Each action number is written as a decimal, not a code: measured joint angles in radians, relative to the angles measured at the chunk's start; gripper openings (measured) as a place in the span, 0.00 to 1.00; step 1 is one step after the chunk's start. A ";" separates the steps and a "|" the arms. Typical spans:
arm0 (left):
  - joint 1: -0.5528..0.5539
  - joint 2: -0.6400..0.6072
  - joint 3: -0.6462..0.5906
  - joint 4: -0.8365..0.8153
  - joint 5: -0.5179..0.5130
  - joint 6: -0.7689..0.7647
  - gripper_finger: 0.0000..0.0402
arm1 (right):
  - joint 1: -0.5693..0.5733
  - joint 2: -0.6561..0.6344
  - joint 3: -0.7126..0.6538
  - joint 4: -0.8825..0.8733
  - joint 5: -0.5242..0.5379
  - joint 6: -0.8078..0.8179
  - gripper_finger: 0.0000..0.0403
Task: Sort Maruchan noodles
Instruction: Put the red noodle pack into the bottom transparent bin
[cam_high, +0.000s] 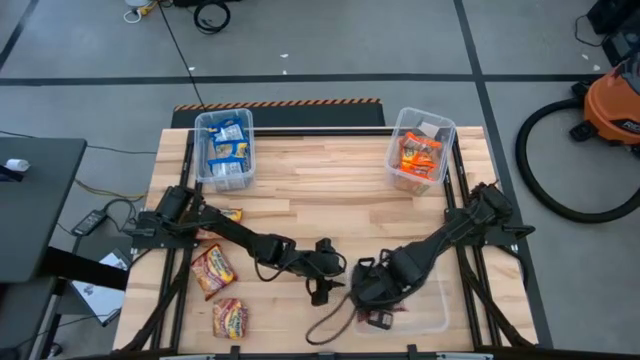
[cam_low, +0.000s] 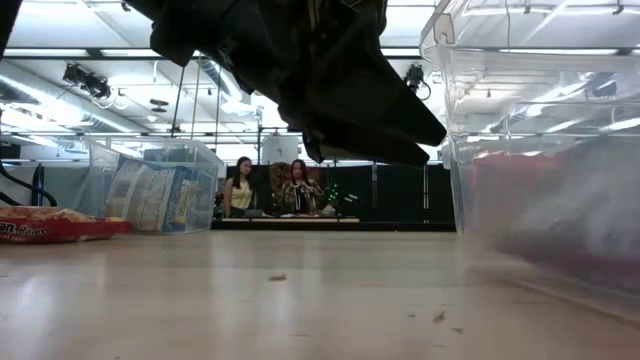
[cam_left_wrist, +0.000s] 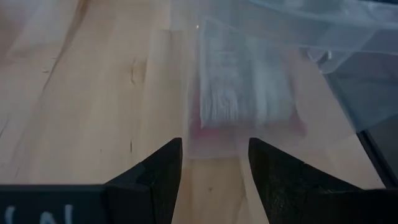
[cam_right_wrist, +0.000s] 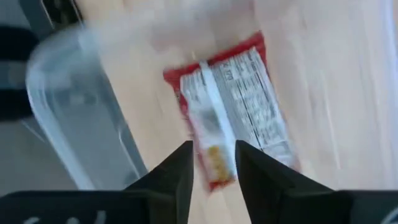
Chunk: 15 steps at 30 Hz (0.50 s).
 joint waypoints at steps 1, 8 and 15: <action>0.000 0.000 0.000 0.001 0.000 -0.003 0.48 | 0.013 -0.007 0.000 -0.023 0.004 0.000 0.32; 0.000 0.000 0.000 0.000 0.000 -0.022 0.48 | 0.089 -0.017 -0.075 -0.186 0.006 0.019 0.38; -0.013 0.000 0.000 0.001 0.000 -0.038 0.48 | 0.118 -0.020 -0.275 -0.020 -0.123 0.166 0.38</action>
